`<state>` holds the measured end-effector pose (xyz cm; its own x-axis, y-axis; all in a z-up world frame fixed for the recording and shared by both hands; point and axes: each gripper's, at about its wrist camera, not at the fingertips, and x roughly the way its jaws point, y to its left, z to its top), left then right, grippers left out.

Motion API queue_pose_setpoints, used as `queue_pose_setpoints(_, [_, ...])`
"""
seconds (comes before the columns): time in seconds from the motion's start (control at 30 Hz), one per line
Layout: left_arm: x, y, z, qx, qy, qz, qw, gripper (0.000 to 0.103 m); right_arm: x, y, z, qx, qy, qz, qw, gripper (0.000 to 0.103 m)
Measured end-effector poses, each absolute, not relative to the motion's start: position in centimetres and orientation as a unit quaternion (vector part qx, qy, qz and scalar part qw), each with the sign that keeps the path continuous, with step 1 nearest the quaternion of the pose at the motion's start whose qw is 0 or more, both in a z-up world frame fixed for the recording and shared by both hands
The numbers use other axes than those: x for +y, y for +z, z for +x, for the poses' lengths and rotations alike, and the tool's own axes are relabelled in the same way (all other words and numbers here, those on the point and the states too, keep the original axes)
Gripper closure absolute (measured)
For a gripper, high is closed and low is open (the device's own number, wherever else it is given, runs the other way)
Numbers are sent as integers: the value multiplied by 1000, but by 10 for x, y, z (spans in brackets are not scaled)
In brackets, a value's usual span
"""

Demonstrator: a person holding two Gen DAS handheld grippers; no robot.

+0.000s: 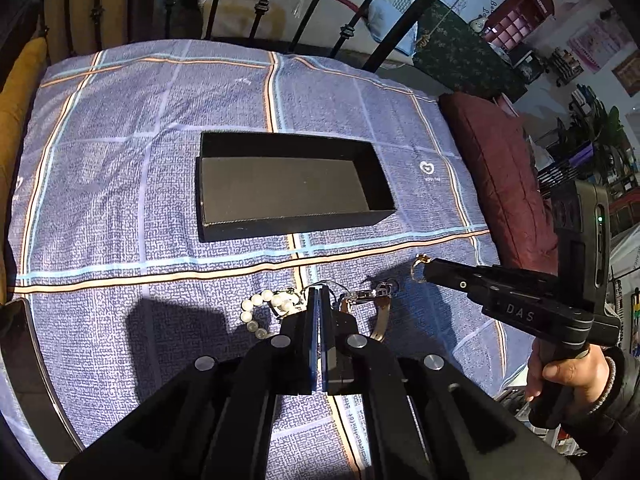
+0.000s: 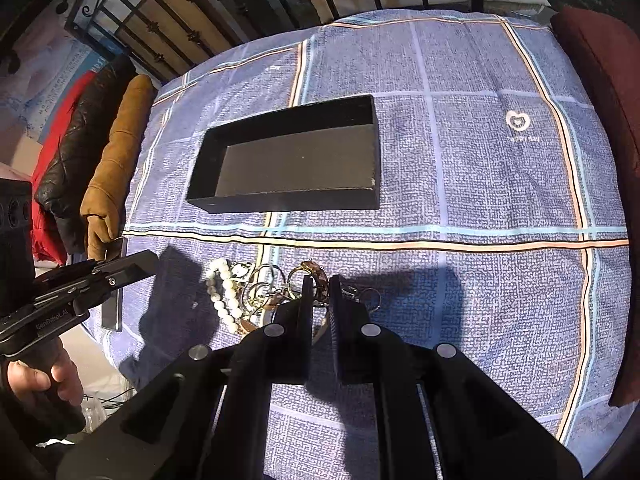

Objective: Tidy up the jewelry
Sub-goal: 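Carry the gold ring into the black box and open the right gripper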

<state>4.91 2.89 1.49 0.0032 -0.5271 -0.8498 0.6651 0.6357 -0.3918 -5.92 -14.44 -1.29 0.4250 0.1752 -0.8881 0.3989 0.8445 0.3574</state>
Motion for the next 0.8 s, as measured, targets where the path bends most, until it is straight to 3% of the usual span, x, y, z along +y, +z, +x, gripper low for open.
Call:
queue_pose_setpoints(0.4, [-17,19,104,552,-406,71,725,103,-156,15,8,507,-58,242,825,94])
queue_pose_setpoints(0.67, [-48,-23,139,586,-376,87,713,103,-184,-27,64,552,-77,239,795,94])
queue_pose_setpoints(0.73, [-43,-24,137,586,-371,92,714,101,-186,-36,64,567,-84,236,785,81])
queue_pose_setpoints(0.77, [-40,-23,133,583,-371,97,717,92,-188,-36,62,568,-93,231,784,61])
queue_pose_setpoints(0.8, [-35,-21,128,577,-372,104,719,83,-187,-33,58,562,-98,228,789,48])
